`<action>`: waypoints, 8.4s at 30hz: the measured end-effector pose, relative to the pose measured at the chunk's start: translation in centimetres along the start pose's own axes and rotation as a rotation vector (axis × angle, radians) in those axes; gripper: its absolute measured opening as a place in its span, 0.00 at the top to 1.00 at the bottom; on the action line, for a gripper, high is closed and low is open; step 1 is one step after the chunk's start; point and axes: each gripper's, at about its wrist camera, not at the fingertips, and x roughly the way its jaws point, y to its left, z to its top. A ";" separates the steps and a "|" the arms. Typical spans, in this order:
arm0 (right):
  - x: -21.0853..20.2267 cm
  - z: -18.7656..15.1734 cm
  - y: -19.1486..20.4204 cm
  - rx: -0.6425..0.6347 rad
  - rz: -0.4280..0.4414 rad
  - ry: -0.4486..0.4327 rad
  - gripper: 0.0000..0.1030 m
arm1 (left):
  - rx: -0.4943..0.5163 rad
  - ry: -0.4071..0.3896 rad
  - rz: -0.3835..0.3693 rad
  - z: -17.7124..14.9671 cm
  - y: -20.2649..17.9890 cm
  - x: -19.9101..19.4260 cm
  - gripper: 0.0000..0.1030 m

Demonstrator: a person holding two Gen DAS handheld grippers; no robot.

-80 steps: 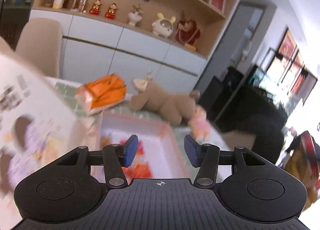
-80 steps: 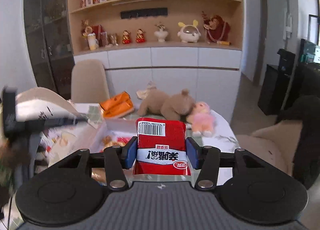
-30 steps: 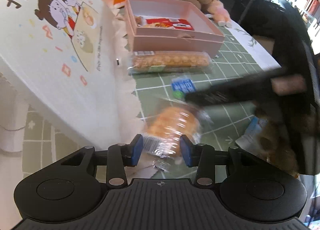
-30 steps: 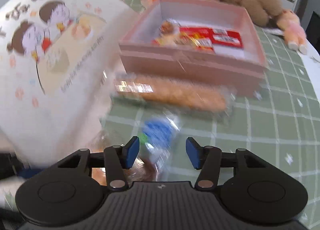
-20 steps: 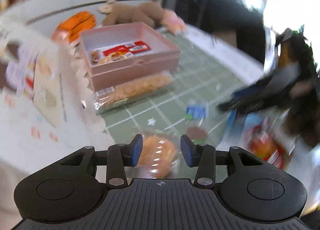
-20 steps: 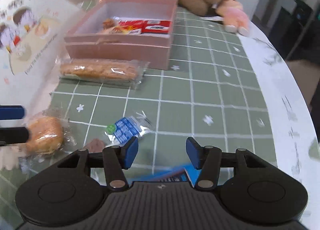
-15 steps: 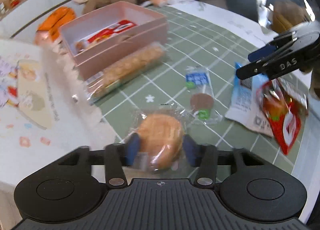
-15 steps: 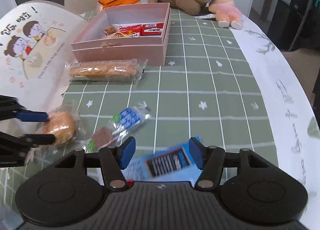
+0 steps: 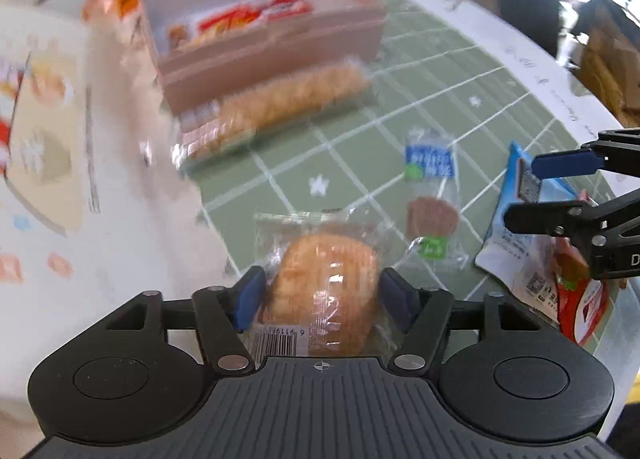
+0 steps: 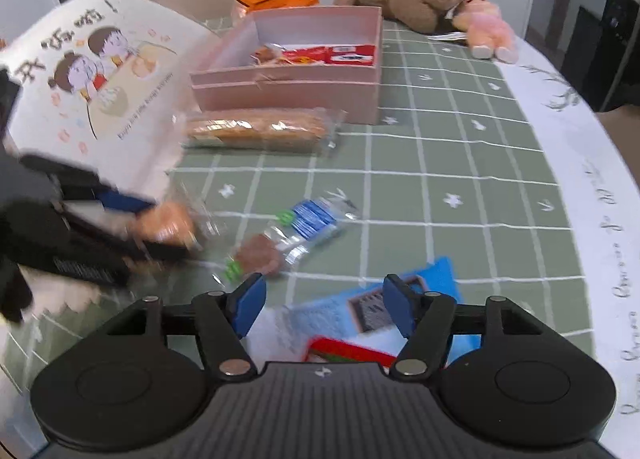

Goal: Organize snacks
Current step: 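Grasp the wrapped bread roll with the left gripper while the right grasps the blue-labelled hawthorn stick, then drop the bread roll from the left gripper while the right drops the hawthorn stick, then grasp the long biscuit stick with the left gripper while the right grasps the biscuit pack, then lift the biscuit stick with the left gripper while the right lifts the biscuit pack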

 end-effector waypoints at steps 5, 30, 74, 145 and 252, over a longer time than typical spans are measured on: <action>3.5 2.0 0.6 0.031 0.011 0.031 0.36 | -0.141 0.021 0.021 -1.8 -1.1 -1.3 0.35; 1.3 2.0 1.9 -0.116 0.078 0.034 0.96 | -0.296 -0.009 0.016 -3.9 -2.0 -2.1 0.35; -11.9 12.3 -3.8 0.015 -0.067 -0.317 0.66 | -0.519 -0.485 -0.201 10.6 8.4 -6.6 0.43; -2.2 -2.9 -2.8 0.085 -0.027 -0.011 0.42 | 0.112 -0.012 0.008 7.2 0.4 2.1 0.59; -6.9 -2.2 -3.1 0.090 -0.123 0.004 0.66 | -0.307 -0.129 -0.031 -4.4 -6.0 -6.9 0.68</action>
